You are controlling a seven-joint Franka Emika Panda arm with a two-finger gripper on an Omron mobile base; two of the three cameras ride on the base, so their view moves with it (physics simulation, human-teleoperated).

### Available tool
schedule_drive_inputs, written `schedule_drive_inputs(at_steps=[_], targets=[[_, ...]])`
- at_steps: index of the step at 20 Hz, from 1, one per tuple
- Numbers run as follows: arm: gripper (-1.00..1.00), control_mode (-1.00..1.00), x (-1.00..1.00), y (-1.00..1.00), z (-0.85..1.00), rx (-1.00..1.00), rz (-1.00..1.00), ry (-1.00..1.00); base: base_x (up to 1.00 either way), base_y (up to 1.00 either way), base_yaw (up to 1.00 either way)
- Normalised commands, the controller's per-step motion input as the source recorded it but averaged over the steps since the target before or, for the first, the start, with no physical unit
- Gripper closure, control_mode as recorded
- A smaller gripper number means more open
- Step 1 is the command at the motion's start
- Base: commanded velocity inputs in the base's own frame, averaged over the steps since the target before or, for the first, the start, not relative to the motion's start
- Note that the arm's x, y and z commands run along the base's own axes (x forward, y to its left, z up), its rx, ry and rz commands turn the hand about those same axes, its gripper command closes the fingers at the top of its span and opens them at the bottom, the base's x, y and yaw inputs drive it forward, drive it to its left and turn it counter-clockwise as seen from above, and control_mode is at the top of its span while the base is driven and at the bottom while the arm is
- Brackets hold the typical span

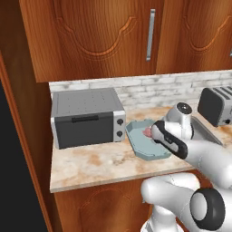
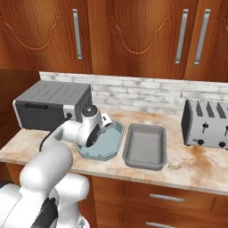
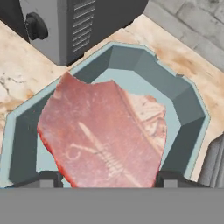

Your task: Place one lemon and one steak in each tupperware on the nearby counter, to pack two identical lunches.

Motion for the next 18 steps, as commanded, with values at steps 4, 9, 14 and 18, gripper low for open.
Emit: schedule_drive_inputs(at_steps=[4,9,14,18], targets=[[1.0,-1.0,0.61,0.0,-0.35,0.0,0.0,0.0,0.0,0.0,0.0],[1.0,-1.0,0.49,-0.08,-0.28,0.0,0.0,0.0,0.0,0.0,0.0],[1.0,-1.0,0.38,-0.25,-0.29,0.0,0.0,0.01,0.0,0.0,0.0],[-1.0,-1.0,0.48,-0.02,-0.11,0.0,0.0,0.04,0.0,0.0,0.0]])
